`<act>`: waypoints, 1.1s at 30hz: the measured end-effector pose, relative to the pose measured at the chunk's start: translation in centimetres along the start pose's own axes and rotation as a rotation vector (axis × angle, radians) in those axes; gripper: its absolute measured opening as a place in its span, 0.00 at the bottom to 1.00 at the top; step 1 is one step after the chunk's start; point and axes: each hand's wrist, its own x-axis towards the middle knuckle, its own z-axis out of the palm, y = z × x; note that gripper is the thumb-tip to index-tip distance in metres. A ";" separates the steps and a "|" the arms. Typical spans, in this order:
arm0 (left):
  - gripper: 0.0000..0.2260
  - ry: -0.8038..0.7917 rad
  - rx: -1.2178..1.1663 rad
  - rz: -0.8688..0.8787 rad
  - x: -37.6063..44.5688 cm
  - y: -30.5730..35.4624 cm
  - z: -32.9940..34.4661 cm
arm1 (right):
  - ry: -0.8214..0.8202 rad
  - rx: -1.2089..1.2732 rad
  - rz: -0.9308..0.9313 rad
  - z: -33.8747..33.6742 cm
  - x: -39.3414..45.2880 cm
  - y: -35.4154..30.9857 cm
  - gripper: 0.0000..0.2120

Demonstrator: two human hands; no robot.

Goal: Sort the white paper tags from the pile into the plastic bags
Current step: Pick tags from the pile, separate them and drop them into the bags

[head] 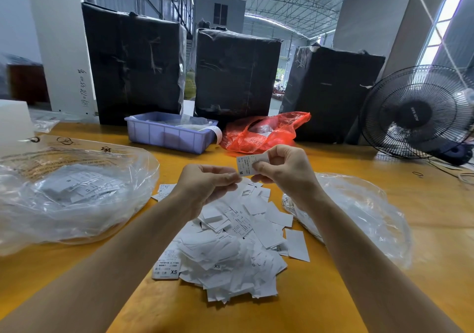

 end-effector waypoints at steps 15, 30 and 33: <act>0.09 0.010 -0.001 -0.001 -0.1 0.0 0.2 | -0.002 -0.007 -0.001 0.1 -0.1 -0.1 0.07; 0.08 0.031 -0.005 0.013 0.0 0.0 0.1 | -0.017 -0.032 0.012 -0.1 -0.2 -0.3 0.06; 0.10 0.030 -0.003 0.010 -0.1 0.1 0.1 | 0.032 -0.025 -0.015 -0.3 0.0 -0.4 0.06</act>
